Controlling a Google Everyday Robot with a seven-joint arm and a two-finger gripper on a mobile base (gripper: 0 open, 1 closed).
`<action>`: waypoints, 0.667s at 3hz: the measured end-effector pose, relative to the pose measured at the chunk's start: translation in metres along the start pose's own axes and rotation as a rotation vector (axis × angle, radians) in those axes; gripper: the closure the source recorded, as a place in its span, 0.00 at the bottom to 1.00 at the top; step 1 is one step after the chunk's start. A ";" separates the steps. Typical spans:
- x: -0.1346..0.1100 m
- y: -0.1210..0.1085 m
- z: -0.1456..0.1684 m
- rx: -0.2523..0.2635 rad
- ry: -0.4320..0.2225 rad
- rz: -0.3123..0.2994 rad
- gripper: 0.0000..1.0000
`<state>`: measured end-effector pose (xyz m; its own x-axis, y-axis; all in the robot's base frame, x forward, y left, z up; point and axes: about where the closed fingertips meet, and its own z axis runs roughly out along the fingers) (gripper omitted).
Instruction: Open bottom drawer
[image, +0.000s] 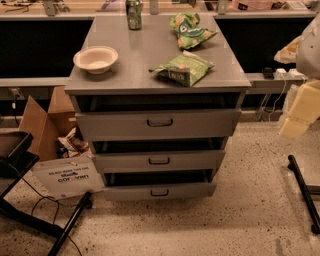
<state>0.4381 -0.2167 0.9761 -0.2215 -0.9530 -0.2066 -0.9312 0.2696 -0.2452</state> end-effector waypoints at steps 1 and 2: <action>0.000 0.000 0.000 0.000 0.000 0.000 0.00; -0.010 0.000 0.006 0.008 0.018 -0.031 0.00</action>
Offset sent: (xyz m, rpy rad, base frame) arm 0.0098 0.0242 -0.0155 -0.0713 0.0056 0.0605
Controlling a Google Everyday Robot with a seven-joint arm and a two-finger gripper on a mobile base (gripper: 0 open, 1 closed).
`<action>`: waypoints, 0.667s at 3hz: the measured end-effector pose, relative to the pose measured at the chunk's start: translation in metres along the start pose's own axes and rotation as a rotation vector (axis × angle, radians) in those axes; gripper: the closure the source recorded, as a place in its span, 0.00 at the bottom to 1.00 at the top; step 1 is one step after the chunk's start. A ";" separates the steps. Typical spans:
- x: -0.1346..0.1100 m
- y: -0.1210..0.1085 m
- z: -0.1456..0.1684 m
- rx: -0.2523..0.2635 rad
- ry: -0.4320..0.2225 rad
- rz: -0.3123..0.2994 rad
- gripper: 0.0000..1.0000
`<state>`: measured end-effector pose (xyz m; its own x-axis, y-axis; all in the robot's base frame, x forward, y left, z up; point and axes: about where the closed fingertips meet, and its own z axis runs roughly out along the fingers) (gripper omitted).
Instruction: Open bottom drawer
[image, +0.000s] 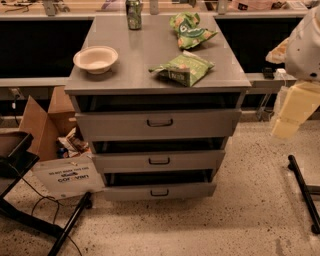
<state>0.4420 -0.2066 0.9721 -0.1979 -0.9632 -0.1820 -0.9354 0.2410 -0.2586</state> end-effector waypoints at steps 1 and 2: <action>0.000 0.001 0.049 -0.026 -0.007 -0.032 0.00; 0.006 -0.008 0.114 0.002 0.021 -0.056 0.00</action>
Offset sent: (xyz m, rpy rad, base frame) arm 0.0803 -0.0014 -0.1879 -0.1053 -0.0581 0.0500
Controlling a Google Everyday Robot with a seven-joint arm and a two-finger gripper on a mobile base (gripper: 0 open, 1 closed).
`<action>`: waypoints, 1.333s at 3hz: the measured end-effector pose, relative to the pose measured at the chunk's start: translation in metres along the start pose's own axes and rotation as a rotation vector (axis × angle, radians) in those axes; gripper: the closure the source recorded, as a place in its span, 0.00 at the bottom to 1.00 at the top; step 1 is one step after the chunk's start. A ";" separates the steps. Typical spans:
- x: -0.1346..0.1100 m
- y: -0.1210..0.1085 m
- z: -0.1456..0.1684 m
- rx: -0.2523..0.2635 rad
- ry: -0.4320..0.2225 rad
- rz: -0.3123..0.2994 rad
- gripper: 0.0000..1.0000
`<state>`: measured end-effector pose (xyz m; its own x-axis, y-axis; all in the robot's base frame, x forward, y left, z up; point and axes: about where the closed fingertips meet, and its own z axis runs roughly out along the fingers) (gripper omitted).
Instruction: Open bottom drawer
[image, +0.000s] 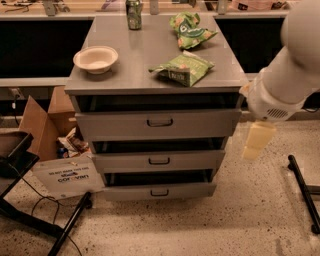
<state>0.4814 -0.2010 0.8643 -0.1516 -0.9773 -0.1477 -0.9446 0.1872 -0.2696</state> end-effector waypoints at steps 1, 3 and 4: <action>0.016 -0.010 0.057 0.051 0.087 -0.012 0.00; 0.038 -0.011 0.095 0.092 0.183 -0.016 0.00; 0.027 0.016 0.159 0.020 0.219 -0.025 0.00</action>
Offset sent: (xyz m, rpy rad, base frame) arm 0.0436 -0.0447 -0.1451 -0.2805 -0.0676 -0.0777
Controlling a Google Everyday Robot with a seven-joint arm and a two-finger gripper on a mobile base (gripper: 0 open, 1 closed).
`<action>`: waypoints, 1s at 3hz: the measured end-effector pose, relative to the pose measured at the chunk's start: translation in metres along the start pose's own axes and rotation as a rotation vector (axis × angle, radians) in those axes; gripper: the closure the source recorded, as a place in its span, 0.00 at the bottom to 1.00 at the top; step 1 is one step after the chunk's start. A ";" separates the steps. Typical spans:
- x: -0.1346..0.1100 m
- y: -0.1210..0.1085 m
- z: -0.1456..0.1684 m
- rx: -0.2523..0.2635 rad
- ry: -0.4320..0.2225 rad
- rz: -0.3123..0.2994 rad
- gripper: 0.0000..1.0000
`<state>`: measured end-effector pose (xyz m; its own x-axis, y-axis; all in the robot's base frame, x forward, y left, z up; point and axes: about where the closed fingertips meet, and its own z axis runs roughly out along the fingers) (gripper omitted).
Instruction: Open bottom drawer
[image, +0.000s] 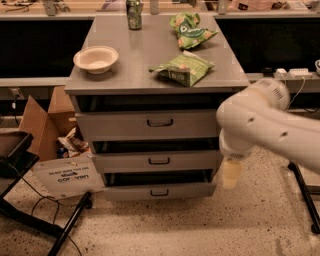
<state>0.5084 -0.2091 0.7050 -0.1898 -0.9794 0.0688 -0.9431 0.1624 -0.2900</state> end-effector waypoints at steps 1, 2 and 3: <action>-0.017 0.025 0.077 -0.045 0.040 0.009 0.00; -0.022 0.034 0.151 -0.053 0.093 0.014 0.00; -0.023 0.038 0.227 -0.057 0.113 0.036 0.00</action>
Offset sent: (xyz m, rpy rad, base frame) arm 0.0343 0.0022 -0.2467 -0.1512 0.0688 -0.0618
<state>0.5389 -0.2071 0.4757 -0.2504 -0.9535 0.1675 -0.9486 0.2070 -0.2396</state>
